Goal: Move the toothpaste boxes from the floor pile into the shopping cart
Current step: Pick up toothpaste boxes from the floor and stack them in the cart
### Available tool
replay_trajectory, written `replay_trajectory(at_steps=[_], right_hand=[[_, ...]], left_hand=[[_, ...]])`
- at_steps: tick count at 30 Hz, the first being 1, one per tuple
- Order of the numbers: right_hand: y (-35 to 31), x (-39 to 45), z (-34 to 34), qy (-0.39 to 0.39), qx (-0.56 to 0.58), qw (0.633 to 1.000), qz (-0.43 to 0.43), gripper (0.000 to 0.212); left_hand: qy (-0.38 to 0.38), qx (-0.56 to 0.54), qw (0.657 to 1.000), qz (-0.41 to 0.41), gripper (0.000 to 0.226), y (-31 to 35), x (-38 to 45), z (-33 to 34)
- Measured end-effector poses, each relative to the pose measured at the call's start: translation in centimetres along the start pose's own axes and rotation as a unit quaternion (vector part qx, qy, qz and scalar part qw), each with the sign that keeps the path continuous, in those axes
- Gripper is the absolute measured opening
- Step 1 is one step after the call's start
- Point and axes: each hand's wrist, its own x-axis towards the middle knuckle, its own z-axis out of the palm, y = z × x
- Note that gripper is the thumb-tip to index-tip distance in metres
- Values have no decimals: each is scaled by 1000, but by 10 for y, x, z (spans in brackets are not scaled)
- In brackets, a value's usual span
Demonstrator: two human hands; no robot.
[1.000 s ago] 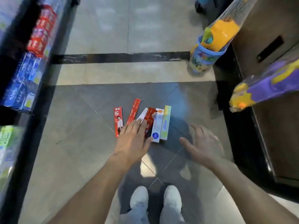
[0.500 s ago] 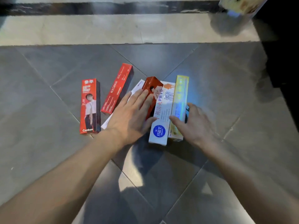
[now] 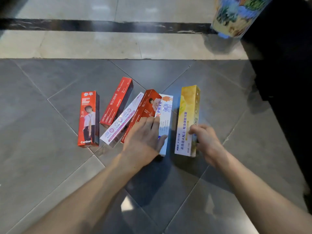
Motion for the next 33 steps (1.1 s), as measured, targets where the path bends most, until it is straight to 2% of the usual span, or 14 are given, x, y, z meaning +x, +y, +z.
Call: replay_trajectory(at_steps=[3,7,9,11,12,17,21,25,30,31,33], right_hand=[[6,-16,-20,-28,52,998,17,51],[12,-30,-36,-80,158,981,73,23],[17,-33,-39,-87,161,980,80,37],[21,-36,-41,-76,151,982,79,64],[21,-38,-42,-69,146,984,76,70],[12,-47,-49,-41,137,988,56,75],[-4,-62,-49,-26,164,985,41,82],[-40,-112,-51,-29,191,981,34,74],[-125,-216,-70,-35,210,976,34,80],[-148,-241,-78,-40,212,976,30,79],[-203,-296,-99,-56,212,975,31,76]], left_hand=[[-16,-105,989,-101,79,20,10,12],[-25,-240,944,-228,86,40,16,22],[-35,-272,925,-264,81,44,16,26],[-35,-286,913,-287,78,44,19,30],[-35,-299,906,-297,77,43,20,31],[-33,-433,842,-319,64,33,22,22],[-26,-540,789,-292,63,30,0,-6],[-24,-625,740,-247,74,39,-34,-79],[-56,-690,669,-271,87,58,-70,-224],[-64,-698,658,-275,87,62,-77,-260],[-76,-710,647,-268,67,69,-93,-335]])
